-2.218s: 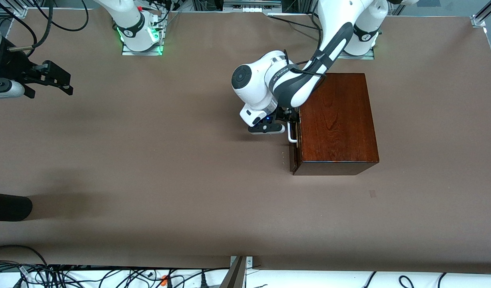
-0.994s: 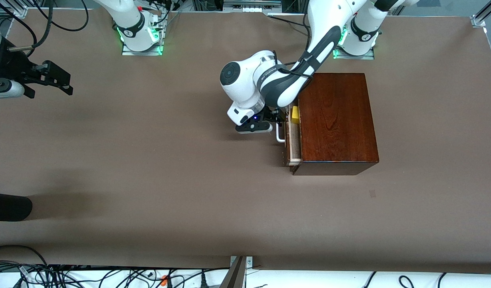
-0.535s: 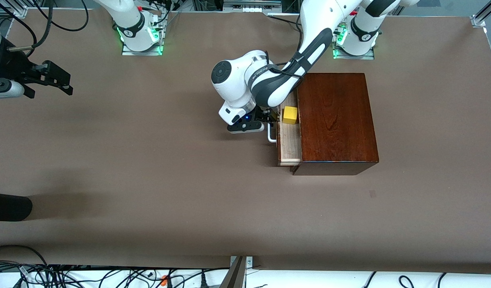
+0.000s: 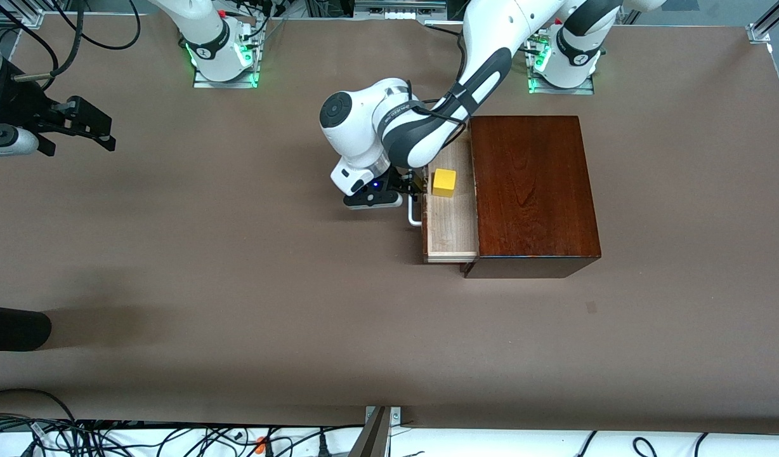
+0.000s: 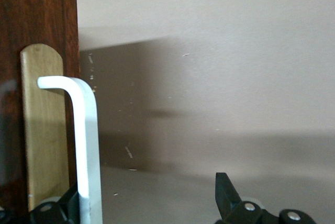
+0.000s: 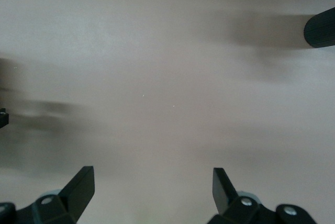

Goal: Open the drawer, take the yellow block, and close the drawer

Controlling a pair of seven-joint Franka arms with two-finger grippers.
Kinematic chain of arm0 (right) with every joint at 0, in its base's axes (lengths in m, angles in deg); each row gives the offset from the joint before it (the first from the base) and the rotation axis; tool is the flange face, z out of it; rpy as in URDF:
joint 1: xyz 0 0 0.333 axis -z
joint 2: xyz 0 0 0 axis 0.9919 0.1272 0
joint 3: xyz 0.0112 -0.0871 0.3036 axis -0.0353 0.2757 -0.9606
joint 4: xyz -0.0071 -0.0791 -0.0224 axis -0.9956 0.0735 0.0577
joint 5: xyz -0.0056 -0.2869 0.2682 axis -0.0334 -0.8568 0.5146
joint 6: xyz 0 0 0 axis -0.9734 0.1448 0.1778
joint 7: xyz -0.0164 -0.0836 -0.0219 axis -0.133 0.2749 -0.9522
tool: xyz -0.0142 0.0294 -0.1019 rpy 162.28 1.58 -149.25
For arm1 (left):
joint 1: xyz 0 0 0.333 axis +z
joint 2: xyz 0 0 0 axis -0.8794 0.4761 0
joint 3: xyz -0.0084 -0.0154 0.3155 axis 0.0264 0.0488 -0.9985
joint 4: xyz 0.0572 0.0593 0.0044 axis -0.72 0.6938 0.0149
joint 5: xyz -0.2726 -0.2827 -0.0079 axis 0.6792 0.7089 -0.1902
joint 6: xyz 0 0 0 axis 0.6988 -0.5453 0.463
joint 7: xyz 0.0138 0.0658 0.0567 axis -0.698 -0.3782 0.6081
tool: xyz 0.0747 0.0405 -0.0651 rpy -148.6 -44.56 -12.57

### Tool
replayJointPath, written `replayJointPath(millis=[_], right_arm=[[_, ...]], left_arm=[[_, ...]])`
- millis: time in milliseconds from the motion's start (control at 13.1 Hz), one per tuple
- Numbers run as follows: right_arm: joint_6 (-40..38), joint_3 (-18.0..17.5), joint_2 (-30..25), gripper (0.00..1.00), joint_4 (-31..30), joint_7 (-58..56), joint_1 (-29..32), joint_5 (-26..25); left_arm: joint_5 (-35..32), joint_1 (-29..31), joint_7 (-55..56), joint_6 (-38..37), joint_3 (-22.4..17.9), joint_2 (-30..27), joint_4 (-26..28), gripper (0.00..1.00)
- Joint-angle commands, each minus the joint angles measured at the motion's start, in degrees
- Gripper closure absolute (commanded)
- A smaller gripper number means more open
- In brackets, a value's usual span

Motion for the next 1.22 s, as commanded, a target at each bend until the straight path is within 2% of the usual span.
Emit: replayJointPath(millis=[0, 306, 688, 918, 1147], right_arm=[[-0.57, -0.19, -0.32, 0.00, -0.03, -0.38, 0.41, -0.19], [-0.57, -0.19, -0.32, 0.00, -0.03, -0.38, 0.41, -0.19], [-0.57, -0.19, -0.32, 0.00, -0.03, -0.38, 0.41, -0.19], [-0.57, -0.19, -0.32, 0.00, -0.03, -0.38, 0.41, -0.19], [-0.57, -0.19, -0.32, 0.00, -0.03, -0.46, 0.41, -0.27]], left_arm=[[-0.38, -3.16, 0.81, 1.69, 0.35, 4.29, -7.65, 0.00], [0.14, -3.16, 0.55, 2.58, 0.44, 3.68, -7.56, 0.00], [5.41, -1.23, -0.16, -0.92, 0.96, -4.04, -7.56, 0.00], [15.22, 4.98, -7.77, -5.84, 0.79, -15.45, -4.33, 0.00], [21.92, 15.96, -16.48, -7.79, 0.88, -25.65, 4.88, 0.00]])
